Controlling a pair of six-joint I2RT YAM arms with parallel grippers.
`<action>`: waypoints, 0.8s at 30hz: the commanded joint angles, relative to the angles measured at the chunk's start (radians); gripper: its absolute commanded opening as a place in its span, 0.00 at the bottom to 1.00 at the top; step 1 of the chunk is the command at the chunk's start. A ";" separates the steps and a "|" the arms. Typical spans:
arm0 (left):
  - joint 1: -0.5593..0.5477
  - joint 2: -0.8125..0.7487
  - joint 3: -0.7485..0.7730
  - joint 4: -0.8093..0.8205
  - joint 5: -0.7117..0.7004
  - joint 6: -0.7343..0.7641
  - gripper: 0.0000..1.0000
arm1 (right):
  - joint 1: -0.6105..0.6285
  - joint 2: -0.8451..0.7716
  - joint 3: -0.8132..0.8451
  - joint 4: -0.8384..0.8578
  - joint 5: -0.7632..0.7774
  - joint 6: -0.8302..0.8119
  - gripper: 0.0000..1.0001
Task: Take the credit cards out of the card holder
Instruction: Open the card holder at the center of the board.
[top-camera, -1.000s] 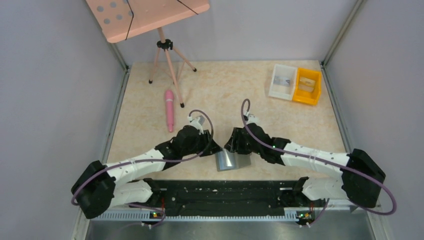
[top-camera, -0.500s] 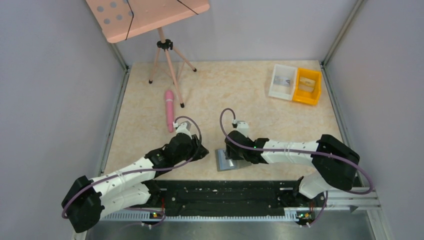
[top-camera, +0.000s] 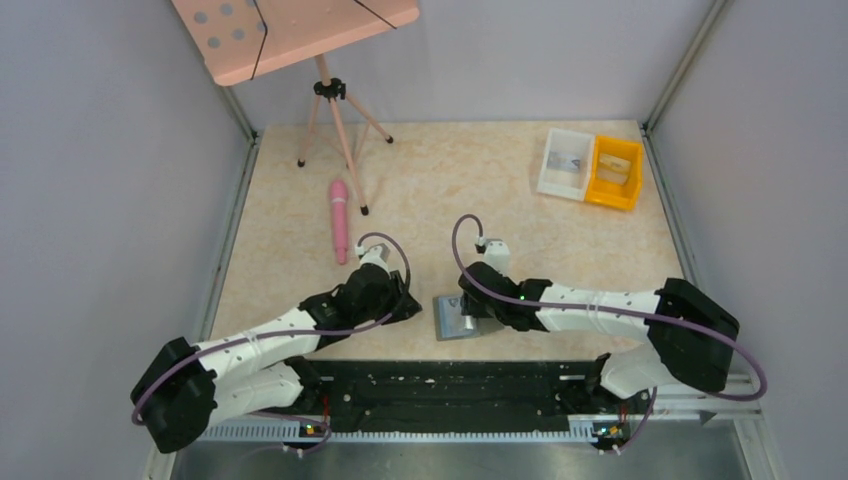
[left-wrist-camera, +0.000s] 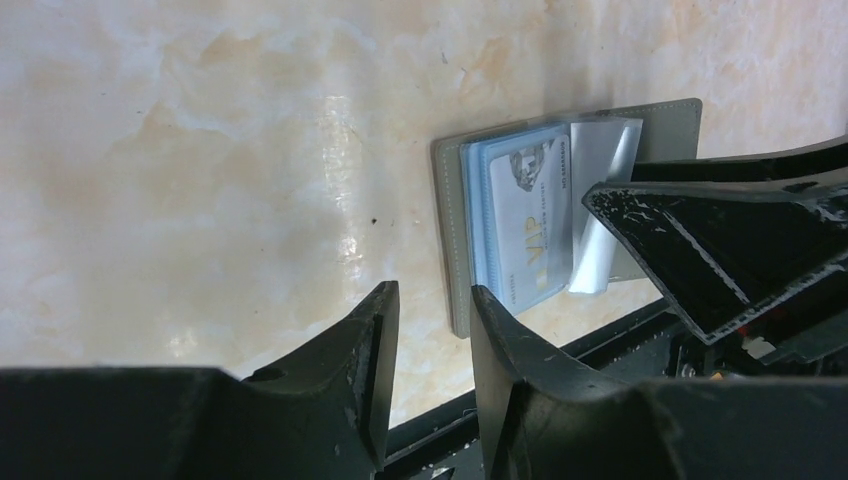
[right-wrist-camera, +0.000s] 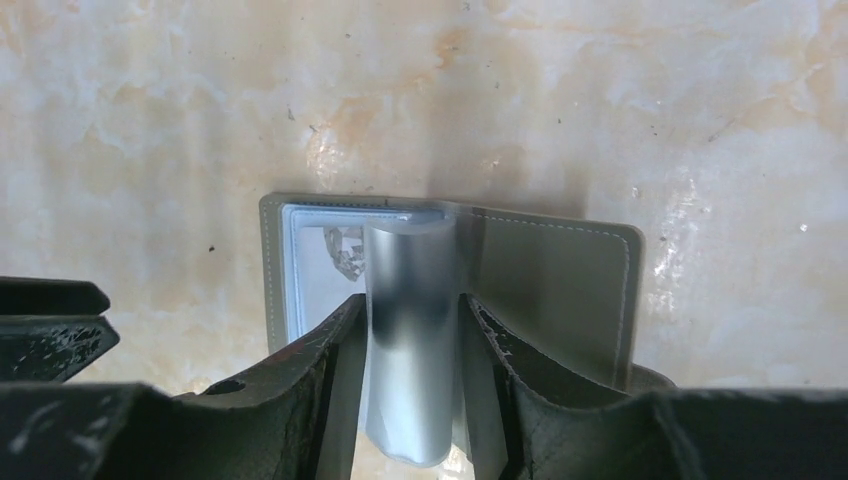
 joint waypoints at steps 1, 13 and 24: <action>0.000 0.045 0.049 0.095 0.077 0.008 0.38 | 0.007 -0.079 -0.026 0.008 0.027 0.016 0.41; -0.002 0.199 0.120 0.206 0.254 0.041 0.37 | -0.008 -0.171 -0.099 -0.062 0.071 0.044 0.33; -0.006 0.354 0.177 0.299 0.397 0.066 0.36 | -0.017 -0.237 -0.143 -0.100 0.073 0.099 0.31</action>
